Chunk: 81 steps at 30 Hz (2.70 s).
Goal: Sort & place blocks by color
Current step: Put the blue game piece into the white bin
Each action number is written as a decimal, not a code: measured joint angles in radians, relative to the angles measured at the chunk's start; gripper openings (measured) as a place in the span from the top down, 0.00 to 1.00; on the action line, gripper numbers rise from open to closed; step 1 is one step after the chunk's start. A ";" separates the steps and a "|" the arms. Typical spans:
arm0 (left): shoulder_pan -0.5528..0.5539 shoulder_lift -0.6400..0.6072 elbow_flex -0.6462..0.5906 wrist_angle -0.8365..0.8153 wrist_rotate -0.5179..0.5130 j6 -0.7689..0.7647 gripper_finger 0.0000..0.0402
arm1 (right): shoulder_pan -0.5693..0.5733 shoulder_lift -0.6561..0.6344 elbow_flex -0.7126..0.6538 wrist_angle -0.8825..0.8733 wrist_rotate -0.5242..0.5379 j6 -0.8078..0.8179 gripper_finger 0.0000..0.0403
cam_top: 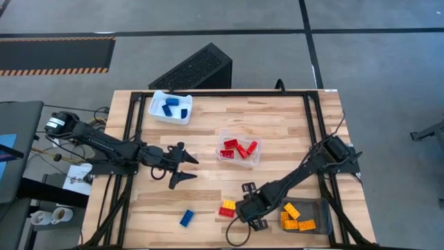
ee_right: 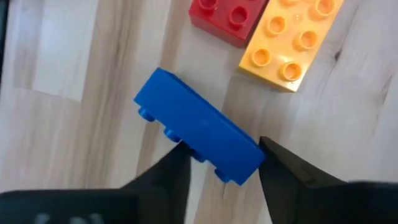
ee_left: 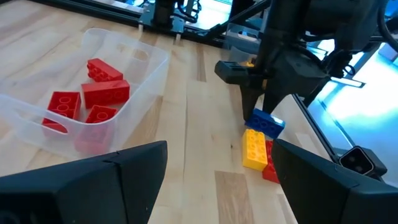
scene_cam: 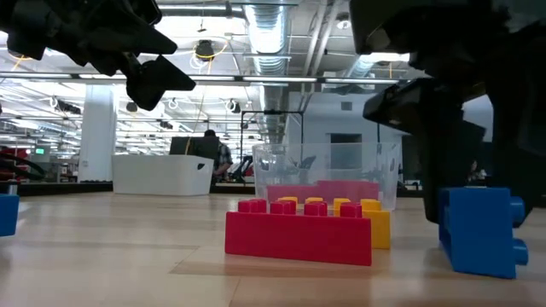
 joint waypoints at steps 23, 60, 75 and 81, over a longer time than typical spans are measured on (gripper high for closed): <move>-0.008 -0.007 0.000 -0.003 0.036 0.030 0.32 | -0.014 -0.222 -0.001 -0.086 0.184 0.046 0.97; -0.328 -0.090 0.355 -0.994 0.001 -0.304 0.32 | -0.071 -0.216 -0.054 0.048 0.423 0.031 0.83; -0.556 0.197 0.481 -1.223 0.200 -0.591 0.32 | -0.179 -0.223 -0.054 0.501 0.461 -0.411 0.83; -0.746 0.194 0.488 -1.260 0.174 -0.824 0.32 | -0.210 -0.223 -0.054 0.571 0.461 -0.423 0.83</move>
